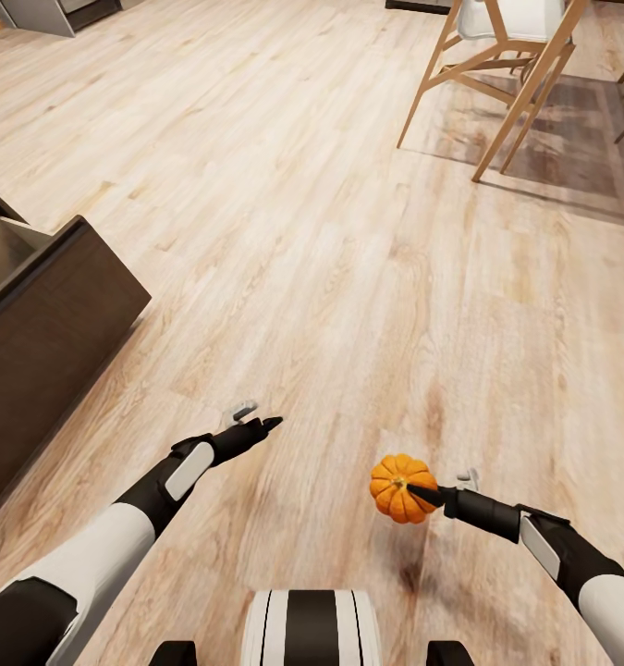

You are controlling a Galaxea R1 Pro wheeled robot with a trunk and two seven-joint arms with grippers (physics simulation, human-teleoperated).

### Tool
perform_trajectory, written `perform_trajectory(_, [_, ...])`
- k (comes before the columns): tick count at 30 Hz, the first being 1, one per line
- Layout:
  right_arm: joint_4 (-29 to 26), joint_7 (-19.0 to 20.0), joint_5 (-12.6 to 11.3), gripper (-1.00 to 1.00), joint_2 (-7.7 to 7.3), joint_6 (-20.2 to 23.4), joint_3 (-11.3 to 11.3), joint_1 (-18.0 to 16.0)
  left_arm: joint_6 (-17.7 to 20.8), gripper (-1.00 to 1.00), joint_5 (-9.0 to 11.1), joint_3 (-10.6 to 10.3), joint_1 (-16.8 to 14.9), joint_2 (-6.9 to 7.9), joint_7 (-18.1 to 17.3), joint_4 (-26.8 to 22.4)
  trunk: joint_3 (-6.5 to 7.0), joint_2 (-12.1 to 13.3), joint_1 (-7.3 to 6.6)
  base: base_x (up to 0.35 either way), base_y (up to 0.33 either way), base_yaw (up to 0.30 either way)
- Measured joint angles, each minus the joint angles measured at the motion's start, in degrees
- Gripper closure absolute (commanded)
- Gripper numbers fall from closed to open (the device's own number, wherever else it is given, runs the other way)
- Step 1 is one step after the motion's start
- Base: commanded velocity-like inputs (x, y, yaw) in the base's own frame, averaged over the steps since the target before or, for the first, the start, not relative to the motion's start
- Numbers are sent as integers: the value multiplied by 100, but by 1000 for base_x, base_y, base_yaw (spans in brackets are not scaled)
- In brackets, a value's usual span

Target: Place each of the two pumpkins and all three candles from the living room inside a cabinet in the living room (use any cabinet), then make sure every cabinet is closed, and position the cauldron so it is next to a table in the living room.

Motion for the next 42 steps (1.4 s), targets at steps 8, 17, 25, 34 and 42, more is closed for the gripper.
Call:
perform_trajectory(8, [56,-27,-3,100,46,-5,-9,3,5,-100,3,-6,8,143,22,-217,132,8,-16,0,0,1])
perform_trajectory(17, [67,-41,-9,100,50,-3,-9,2,5,-100,-1,-14,8,148,19,-217,332,20,-39,0,0,169])
perform_trajectory(25, [69,-43,-6,100,55,-3,-7,1,5,-100,-1,-15,8,144,19,-211,509,30,-60,0,0,277])
perform_trajectory(34, [70,-44,-5,100,57,-13,-6,2,4,-100,-1,-23,7,140,28,-205,708,43,-83,0,0,275])
perform_trajectory(42, [70,-49,-7,100,57,-19,-7,1,5,-100,-1,-23,8,134,30,-180,885,53,-104,0,0,246])
